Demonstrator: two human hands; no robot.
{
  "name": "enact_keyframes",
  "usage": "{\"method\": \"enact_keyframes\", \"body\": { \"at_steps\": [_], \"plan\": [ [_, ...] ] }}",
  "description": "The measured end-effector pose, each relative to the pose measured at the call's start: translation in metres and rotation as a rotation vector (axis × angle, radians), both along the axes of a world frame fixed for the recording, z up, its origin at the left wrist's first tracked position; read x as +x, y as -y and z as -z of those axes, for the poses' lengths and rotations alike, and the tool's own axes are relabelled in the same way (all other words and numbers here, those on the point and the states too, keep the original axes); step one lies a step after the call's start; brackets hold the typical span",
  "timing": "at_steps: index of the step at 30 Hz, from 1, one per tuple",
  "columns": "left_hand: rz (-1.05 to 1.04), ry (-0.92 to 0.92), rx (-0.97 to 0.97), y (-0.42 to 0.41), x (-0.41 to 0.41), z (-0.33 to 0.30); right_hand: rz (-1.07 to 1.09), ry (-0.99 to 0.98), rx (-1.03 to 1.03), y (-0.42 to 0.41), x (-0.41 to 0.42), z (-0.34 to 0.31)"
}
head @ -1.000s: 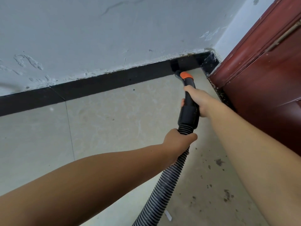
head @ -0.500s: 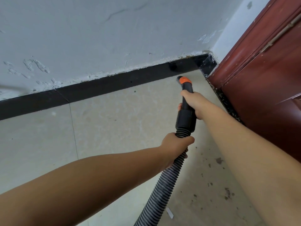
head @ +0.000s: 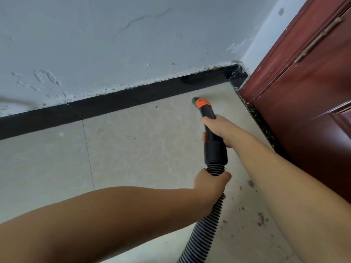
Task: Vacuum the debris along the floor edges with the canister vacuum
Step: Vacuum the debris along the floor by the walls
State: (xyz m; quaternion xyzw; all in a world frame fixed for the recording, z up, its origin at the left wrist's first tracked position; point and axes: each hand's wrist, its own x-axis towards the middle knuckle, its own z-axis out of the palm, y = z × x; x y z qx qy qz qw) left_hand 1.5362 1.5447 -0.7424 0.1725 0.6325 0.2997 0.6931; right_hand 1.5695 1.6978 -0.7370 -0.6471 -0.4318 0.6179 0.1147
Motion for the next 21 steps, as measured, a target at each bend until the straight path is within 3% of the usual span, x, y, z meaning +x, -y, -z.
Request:
{"method": "enact_keyframes", "body": {
  "at_steps": [11, 16, 21],
  "plan": [
    [-0.261, 0.008, -0.043, 0.031, -0.043, -0.022, -0.363, 0.077, -0.016, 0.029, -0.089, -0.011],
    [-0.174, -0.057, -0.037, 0.055, -0.067, -0.071, -0.201, 0.075, -0.113, 0.052, -0.095, -0.061],
    [-0.131, -0.163, 0.001, 0.09, -0.087, -0.164, -0.141, 0.045, -0.08, 0.084, -0.111, -0.163]
  ]
}}
